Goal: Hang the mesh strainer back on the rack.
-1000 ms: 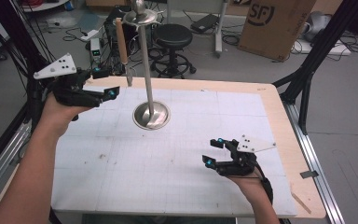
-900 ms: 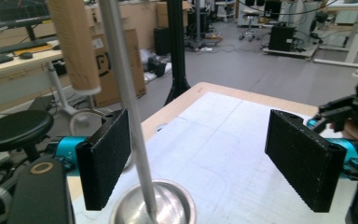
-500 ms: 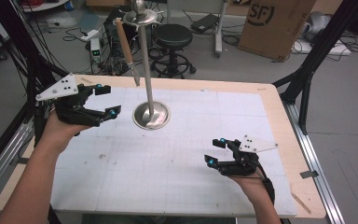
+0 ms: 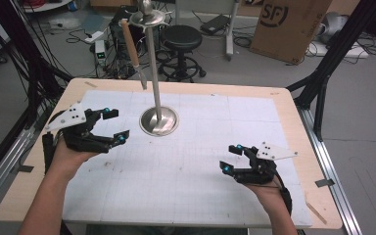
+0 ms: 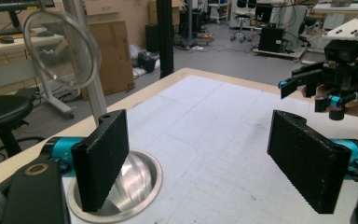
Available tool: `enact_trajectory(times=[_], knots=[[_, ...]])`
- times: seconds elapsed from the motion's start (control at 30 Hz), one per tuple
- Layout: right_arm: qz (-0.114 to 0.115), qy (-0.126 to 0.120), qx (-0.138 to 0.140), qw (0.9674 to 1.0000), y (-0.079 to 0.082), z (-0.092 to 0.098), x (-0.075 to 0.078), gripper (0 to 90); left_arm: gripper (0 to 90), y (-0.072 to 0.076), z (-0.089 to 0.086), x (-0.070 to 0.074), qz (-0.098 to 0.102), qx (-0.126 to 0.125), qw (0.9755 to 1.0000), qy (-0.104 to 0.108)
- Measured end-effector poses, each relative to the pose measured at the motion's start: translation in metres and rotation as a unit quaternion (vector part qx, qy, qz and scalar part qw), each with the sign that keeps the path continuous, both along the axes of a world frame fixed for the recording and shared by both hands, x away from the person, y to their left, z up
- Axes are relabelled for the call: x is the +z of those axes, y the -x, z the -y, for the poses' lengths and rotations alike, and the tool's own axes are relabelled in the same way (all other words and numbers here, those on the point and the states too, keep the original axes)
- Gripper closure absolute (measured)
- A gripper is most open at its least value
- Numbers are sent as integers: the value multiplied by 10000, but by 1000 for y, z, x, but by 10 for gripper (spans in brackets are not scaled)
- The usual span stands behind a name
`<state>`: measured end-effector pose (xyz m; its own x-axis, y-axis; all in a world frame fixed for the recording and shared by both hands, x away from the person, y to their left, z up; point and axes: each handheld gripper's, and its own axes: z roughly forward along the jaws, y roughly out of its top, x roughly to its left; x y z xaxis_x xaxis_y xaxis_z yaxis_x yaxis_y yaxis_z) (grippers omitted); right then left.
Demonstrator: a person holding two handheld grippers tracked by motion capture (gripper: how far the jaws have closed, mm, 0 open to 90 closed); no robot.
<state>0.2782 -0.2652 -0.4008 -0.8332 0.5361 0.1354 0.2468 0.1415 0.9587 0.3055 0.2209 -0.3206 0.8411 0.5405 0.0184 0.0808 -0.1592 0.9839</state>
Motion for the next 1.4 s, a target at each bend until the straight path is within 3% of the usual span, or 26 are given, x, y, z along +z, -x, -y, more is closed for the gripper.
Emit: enact_trajectory(times=[0.27, 0.37, 0.7, 0.87, 1.1, 1.4], knots=[[-65, 4, -48, 10000, -1, 4, -3, 267, 203, 9, -2, -26, -104, 86, 9999, -27], [-92, -5, -70, 9999, -1, 4, -4, 257, 197, 12, -5, -33, -151, 96, 9998, 77], [-143, 13, -127, 9998, -3, 8, -8, 246, 185, 23, -9, -50, -202, 35, 9997, 135], [-186, 39, -139, 9997, -3, 9, -11, 238, 178, 26, -7, -56, -251, 73, 9997, 30], [-221, 32, -191, 9996, -5, 12, -14, 211, 151, 25, -7, -63, -246, 62, 9997, -41], [-306, -20, -212, 9993, -9, 13, -17, 196, 144, 21, -11, -73, -392, 131, 9991, -34]])
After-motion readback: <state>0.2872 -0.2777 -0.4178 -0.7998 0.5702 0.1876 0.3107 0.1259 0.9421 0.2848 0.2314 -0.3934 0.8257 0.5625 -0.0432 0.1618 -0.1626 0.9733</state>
